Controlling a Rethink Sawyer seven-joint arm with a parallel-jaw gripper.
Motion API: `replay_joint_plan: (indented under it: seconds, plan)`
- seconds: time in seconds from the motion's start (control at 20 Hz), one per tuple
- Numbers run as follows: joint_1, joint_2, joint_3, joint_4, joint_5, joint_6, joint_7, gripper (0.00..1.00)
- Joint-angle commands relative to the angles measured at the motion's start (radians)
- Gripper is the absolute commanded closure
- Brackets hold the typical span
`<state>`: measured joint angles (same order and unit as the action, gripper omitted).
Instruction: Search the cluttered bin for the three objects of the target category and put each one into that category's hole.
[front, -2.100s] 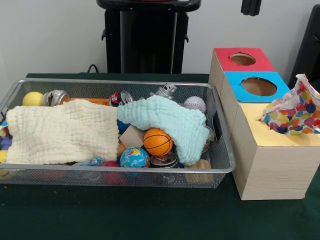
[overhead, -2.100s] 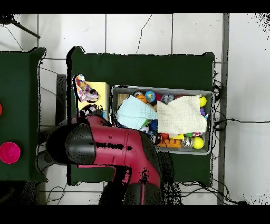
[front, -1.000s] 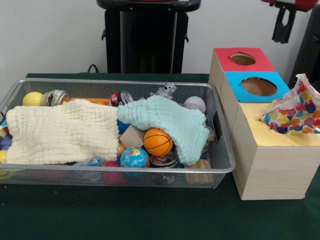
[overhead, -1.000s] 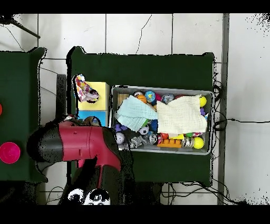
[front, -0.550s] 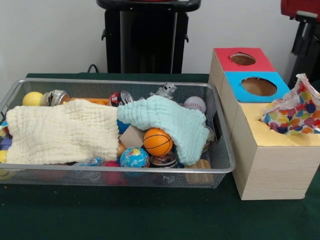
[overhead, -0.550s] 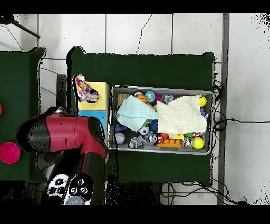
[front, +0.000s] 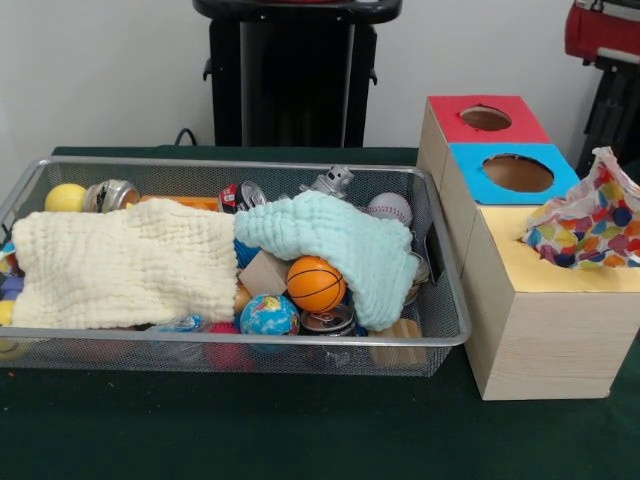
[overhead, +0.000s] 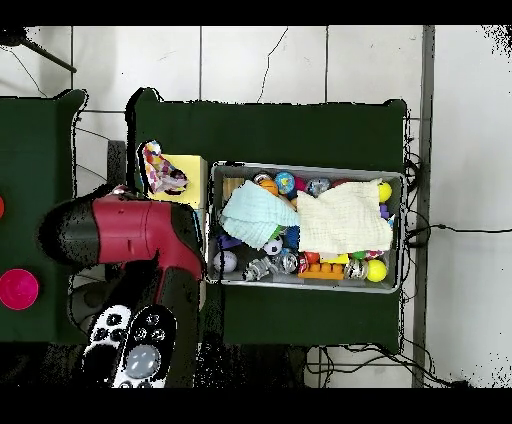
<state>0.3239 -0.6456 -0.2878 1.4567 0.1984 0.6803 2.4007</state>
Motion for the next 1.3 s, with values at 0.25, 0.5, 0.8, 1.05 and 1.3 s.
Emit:
replay_joint_plan:
  seconds: [0.25,0.5,0.8,1.05,1.3]
  plan:
    - [-0.032,0.163,-0.017,-0.123,0.068,0.085,0.259,1.0]
    - [-0.018,0.195,-0.031,-0.154,0.093,0.093,0.281,1.0]
    - [-0.003,0.222,-0.05,-0.184,0.116,0.103,0.288,1.0]
    - [-0.011,0.245,-0.047,-0.178,0.124,0.059,0.259,1.0]
    - [-0.027,0.253,-0.037,-0.154,0.123,0.005,0.217,1.0]
